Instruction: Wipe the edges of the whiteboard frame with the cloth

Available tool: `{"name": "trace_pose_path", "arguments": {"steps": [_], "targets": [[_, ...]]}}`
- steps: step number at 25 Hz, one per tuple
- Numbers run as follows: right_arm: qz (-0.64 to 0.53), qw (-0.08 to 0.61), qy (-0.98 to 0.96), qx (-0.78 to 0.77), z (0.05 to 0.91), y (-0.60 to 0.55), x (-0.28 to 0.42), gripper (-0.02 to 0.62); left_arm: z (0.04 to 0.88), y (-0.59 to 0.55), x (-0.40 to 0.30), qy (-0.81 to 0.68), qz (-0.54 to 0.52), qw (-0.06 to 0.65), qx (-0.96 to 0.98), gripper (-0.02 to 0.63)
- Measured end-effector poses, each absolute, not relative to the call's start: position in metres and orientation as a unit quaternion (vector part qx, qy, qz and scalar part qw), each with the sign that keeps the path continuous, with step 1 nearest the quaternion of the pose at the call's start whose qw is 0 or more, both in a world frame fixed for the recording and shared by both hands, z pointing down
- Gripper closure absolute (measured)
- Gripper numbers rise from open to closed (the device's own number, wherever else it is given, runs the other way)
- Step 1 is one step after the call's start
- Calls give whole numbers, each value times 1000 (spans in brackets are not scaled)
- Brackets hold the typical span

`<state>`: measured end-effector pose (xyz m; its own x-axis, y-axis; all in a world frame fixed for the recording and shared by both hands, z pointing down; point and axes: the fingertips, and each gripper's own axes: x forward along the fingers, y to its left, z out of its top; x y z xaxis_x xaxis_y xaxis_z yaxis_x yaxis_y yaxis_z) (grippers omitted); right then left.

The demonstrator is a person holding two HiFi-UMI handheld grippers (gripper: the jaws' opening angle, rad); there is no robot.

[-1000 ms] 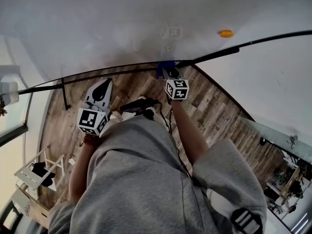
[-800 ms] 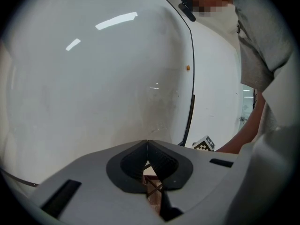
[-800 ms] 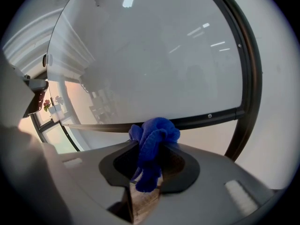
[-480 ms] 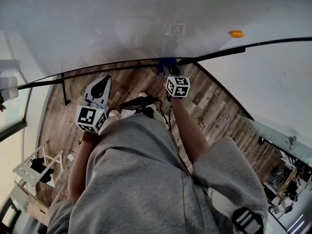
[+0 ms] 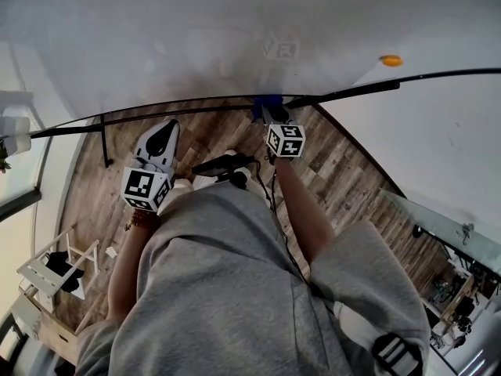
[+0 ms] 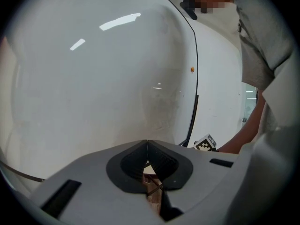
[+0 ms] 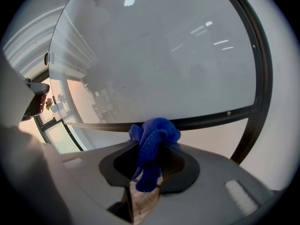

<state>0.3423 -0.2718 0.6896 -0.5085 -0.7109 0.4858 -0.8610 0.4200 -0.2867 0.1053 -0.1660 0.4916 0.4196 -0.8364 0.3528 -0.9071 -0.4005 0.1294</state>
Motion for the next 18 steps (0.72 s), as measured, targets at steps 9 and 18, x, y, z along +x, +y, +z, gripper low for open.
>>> {"name": "trace_pose_path", "arguments": {"steps": [9, 18], "targets": [[263, 146, -829, 471, 688, -269, 320, 483, 493, -160, 78, -538, 114, 158, 820, 597], [267, 149, -834, 459, 689, -265, 300, 483, 492, -154, 59, -547, 108, 163, 814, 597]]}}
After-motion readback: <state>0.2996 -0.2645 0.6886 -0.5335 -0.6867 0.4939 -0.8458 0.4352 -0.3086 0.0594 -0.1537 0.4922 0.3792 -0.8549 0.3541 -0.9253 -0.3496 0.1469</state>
